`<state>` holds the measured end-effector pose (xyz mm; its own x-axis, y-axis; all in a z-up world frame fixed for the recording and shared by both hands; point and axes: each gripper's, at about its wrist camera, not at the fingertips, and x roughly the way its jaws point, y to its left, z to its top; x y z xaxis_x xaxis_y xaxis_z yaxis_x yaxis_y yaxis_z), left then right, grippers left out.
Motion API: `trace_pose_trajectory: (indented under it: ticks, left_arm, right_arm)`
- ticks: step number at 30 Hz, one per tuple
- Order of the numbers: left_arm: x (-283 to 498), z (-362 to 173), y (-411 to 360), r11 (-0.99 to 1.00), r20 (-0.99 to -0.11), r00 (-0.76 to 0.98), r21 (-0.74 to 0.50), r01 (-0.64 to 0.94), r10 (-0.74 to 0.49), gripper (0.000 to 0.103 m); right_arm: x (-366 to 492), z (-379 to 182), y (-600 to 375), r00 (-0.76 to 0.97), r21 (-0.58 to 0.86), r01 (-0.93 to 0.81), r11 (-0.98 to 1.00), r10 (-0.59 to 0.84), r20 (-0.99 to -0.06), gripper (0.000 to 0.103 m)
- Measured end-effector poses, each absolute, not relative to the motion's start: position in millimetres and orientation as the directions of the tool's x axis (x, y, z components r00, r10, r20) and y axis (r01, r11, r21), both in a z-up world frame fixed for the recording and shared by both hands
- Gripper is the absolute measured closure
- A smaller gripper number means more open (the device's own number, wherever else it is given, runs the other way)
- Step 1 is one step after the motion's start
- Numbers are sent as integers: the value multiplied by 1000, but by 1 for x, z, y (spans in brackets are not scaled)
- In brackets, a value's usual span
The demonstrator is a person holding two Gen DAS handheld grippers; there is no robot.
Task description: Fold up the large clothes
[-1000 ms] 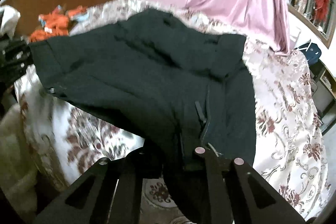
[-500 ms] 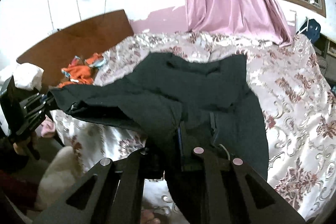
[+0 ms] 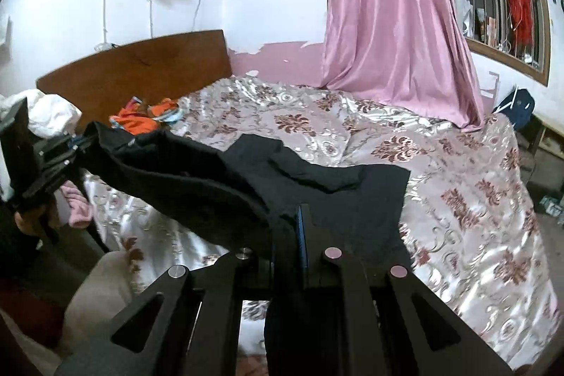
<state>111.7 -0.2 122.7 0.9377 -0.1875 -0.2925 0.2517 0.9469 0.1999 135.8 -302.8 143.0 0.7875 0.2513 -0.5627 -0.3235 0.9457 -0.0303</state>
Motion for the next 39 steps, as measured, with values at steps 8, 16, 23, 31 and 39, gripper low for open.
trace_pose_trajectory:
  ticks: [8,16,23,31,39]
  left_arm:
    - [171,135,-8,950,-316,937,216,226,-151,95]
    - [244,146,-11,946,-382,918,246,212,-106,95]
    - [311,144,-22,945,-399,915,275,176,-54,95]
    - [369,139,-34,946,-414,910,281,163,-34,97]
    - [407,97,-26,964,-477,877,200,177,-62,97]
  right_arm:
    - [201,154,-294,803,-112,-281,953,170,-571,94]
    - [266,154,-273,815,-192,-264,945,112,-569,94]
    - [328,138,-269,809,-211,-238,948,73,-583,94]
    - [386,110,-256,777,-244,-274,930,65,-627,94]
    - [445,66,-260,751,-261,-295,919,54,-658,94]
